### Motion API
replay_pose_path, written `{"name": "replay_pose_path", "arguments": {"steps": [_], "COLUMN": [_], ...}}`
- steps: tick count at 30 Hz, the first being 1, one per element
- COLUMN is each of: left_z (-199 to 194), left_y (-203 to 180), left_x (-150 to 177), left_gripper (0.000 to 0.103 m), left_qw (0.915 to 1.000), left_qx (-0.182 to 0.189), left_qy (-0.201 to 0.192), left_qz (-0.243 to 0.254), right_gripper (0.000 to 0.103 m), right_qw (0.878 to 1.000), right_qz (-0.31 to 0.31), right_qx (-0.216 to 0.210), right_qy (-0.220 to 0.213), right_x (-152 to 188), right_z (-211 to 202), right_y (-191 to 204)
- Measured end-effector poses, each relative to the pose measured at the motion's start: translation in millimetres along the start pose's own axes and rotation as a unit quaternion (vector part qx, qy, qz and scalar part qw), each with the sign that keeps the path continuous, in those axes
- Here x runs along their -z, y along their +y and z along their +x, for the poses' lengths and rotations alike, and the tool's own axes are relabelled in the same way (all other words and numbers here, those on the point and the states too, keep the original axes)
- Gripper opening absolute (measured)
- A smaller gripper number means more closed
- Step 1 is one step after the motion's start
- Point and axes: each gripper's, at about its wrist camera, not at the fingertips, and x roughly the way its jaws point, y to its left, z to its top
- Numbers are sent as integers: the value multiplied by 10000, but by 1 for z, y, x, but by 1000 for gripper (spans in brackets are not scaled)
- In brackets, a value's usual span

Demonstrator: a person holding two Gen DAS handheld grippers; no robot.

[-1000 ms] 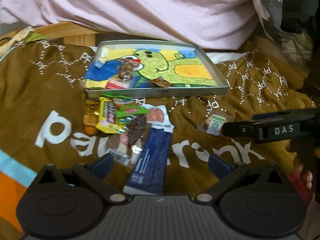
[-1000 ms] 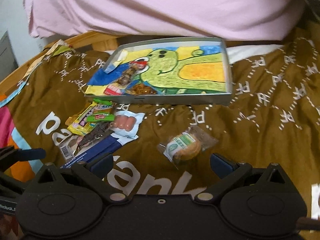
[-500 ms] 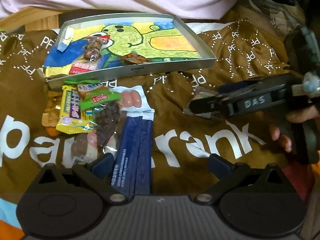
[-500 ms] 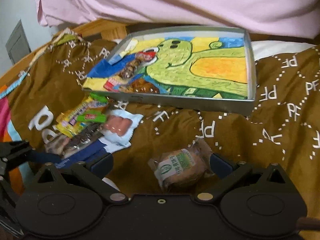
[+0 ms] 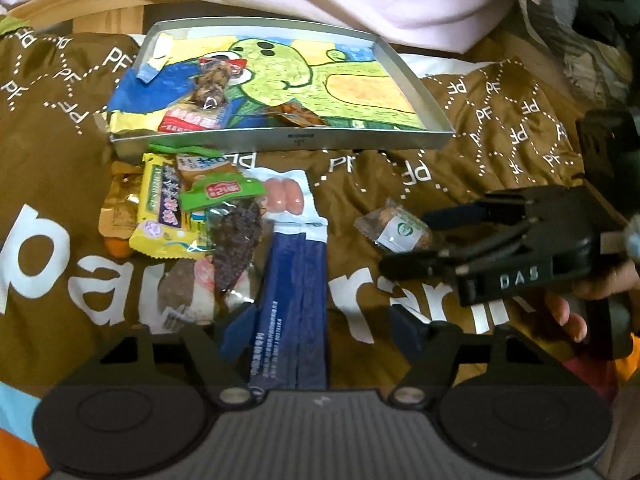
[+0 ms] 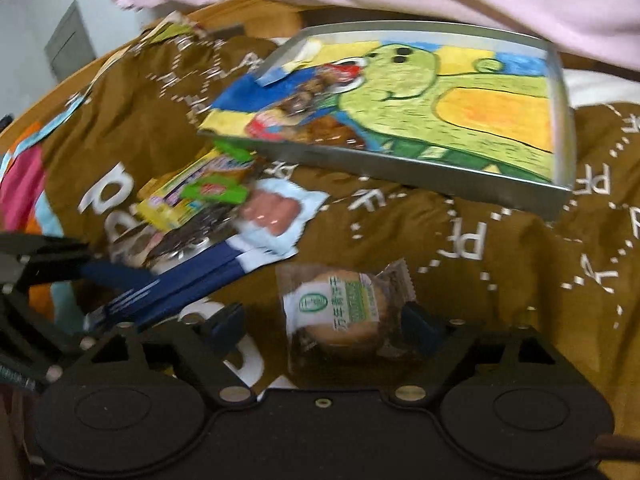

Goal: Organize snacks
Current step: 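Grasp green-label biscuit packet with right tool while left tool grasps dark-blue stick package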

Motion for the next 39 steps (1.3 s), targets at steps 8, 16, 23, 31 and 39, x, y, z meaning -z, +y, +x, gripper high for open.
{"name": "replay_pose_path", "arguments": {"steps": [8,16,23,31,39], "left_z": [5,5,11,8,-7], "left_y": [1,7,11,1,-1], "left_x": [0,1,2,2,4], "left_gripper": [74,50,50,40,35], "left_qw": [9999,9989,9982,9975,9960], "left_qx": [-88,-352,-360,-601,-492], "left_qy": [64,145,278,291,289], "left_qz": [-56,-265,-389,-248,-688], "right_gripper": [85,84,63,53,50], "right_qw": [9992,9991,9979,9976,9922], "right_qz": [354,350,301,67,-770], "right_qx": [-59,201,573,684,969], "right_qy": [-158,-93,57,39,-170], "right_x": [-1,-1,-1,-1,0], "right_z": [-2,6,7,1,-15], "right_y": [-9,-2,3,20,60]}}
